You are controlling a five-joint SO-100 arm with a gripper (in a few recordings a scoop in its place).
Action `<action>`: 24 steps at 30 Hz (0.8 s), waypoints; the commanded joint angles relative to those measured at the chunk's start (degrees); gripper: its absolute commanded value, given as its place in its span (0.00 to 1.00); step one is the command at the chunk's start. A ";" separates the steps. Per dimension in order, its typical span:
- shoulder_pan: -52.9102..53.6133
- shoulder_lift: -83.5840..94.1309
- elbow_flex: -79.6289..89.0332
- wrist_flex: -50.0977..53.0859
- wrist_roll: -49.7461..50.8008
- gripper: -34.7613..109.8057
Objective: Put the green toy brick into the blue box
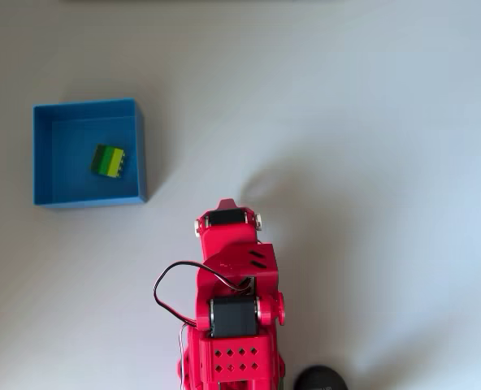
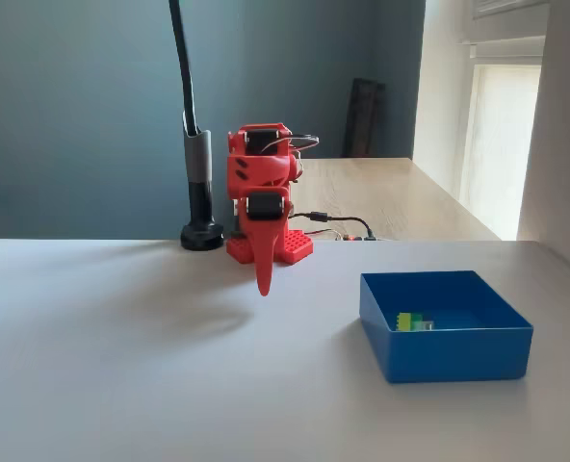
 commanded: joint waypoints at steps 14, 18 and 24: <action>1.23 1.23 2.55 -0.35 -0.97 0.24; 1.23 1.23 2.55 -0.35 -1.14 0.24; 1.23 1.23 2.55 -0.35 -1.14 0.24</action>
